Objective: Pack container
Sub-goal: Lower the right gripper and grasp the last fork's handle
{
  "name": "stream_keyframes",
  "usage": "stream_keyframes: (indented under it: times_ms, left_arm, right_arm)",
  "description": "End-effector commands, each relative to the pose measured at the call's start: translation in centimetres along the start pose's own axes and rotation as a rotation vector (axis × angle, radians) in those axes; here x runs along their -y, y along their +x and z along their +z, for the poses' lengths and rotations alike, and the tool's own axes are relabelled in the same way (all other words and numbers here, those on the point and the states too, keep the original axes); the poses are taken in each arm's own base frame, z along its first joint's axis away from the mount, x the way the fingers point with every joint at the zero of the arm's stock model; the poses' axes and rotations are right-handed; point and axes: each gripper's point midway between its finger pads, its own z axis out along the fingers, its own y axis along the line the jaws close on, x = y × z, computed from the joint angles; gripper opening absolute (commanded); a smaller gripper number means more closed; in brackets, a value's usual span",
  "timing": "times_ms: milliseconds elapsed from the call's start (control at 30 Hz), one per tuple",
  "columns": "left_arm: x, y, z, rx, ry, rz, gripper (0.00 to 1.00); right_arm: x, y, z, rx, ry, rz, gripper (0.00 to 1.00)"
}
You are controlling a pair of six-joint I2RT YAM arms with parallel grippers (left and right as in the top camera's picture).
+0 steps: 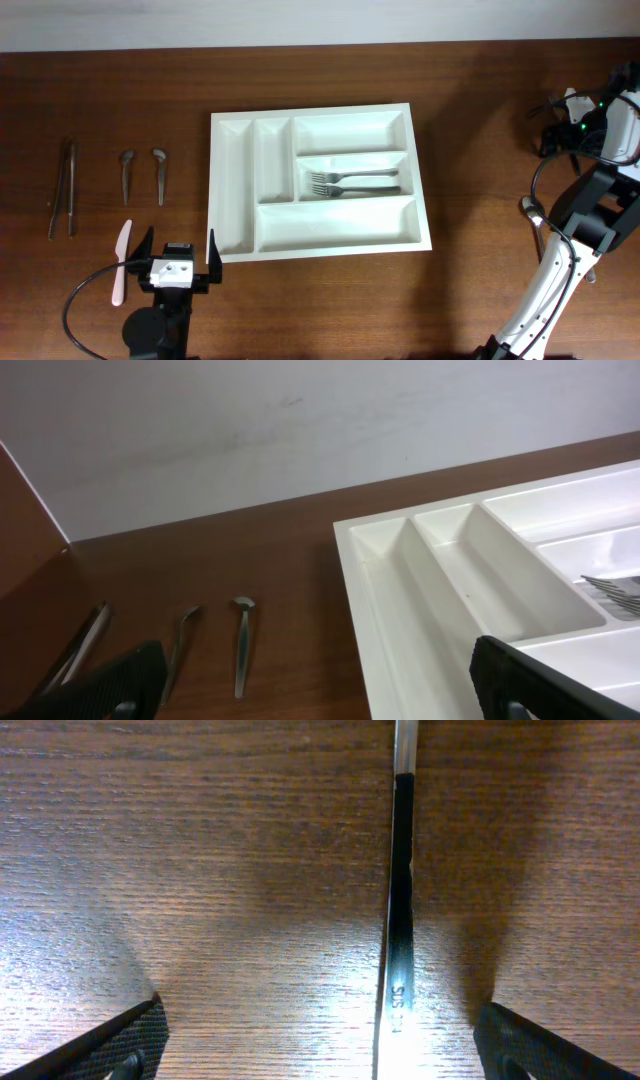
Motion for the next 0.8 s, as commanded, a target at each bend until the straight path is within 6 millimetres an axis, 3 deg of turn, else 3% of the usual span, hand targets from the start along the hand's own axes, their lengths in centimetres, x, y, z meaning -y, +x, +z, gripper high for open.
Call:
stream_keyframes:
  times_ms: [0,267,567,700,767]
  left_arm:
    - [-0.2,0.2,0.0,-0.001,-0.012,0.015,0.99]
    - [-0.2,0.2,0.0,-0.001,-0.012,0.015,0.99]
    - [-0.2,0.2,0.0,-0.001,-0.012,0.015,0.99]
    - [-0.2,0.2,0.0,-0.001,-0.012,0.015,0.99]
    - [-0.2,0.2,0.0,-0.001,-0.012,0.015,0.99]
  right_arm:
    - [-0.3,1.6,2.5,-0.06,-0.039,0.008,0.99]
    - [0.5,1.8,2.5,-0.051,-0.033,0.023,0.98]
    - [0.8,1.5,2.5,-0.036,-0.023,0.025,0.74]
    - [0.9,1.3,2.5,-0.03,-0.019,0.025,0.56]
    - [1.0,1.3,2.5,-0.028,-0.018,0.025,0.54]
